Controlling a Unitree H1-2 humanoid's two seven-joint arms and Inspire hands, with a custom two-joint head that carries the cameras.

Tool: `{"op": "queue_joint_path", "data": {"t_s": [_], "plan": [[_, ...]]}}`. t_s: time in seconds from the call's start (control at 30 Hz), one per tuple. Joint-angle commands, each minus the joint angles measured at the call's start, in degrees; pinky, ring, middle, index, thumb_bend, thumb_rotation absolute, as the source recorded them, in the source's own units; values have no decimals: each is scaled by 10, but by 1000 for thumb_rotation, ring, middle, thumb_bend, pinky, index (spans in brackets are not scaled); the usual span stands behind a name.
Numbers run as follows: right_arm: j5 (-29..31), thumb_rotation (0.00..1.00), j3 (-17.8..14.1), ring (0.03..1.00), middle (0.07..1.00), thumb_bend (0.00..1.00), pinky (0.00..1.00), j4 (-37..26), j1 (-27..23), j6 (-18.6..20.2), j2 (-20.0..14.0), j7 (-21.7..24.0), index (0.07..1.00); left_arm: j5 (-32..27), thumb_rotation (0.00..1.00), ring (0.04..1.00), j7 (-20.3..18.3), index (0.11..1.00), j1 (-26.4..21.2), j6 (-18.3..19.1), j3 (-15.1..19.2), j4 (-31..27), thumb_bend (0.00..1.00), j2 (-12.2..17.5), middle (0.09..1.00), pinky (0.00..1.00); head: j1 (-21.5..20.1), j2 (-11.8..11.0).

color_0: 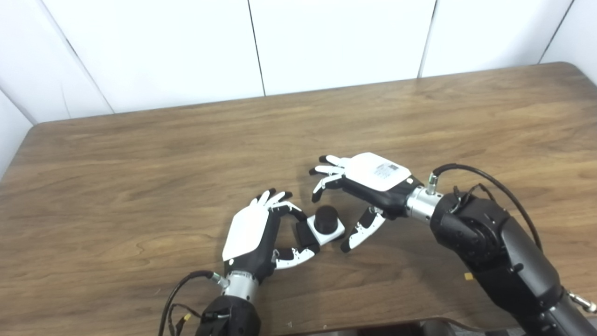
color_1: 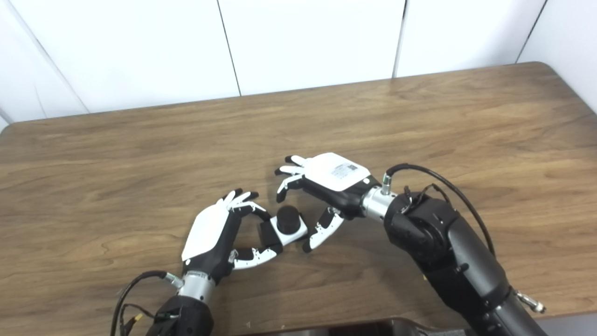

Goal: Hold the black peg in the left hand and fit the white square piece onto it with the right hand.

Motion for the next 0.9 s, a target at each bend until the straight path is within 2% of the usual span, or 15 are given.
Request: {"op": "queue_joint_path", "data": {"t_s": [0.0,0.1,0.27,0.47,0.67,0.87], "plan": [[9,308,-13,1000,939,929,937,-14,-15,3,-5,-5,734,12,623,955,14,732,-11,-8,2,-1,690,3,892,971,-1,0],[14,306,-17,1000,939,931,932,-12,-15,0,-7,-10,730,11,644,952,13,749,-12,-8,4,0,758,4,895,969,-1,0],[14,314,-20,1000,942,936,938,-12,-15,6,-6,-7,728,10,659,959,11,767,-14,-9,6,3,811,7,903,972,0,-1],[18,302,-29,1000,940,936,942,-14,-15,13,-7,-11,724,8,682,968,1,805,-14,-6,10,-6,839,10,917,972,2,-3],[28,297,-44,1000,943,933,941,-17,-12,25,-6,-12,723,-2,693,959,10,842,-8,-14,20,-12,894,8,916,961,2,-5],[60,327,-70,1000,943,902,934,-15,-3,39,-1,-22,792,-30,709,958,26,905,-6,-24,43,-13,883,2,930,962,-1,-9]]}}
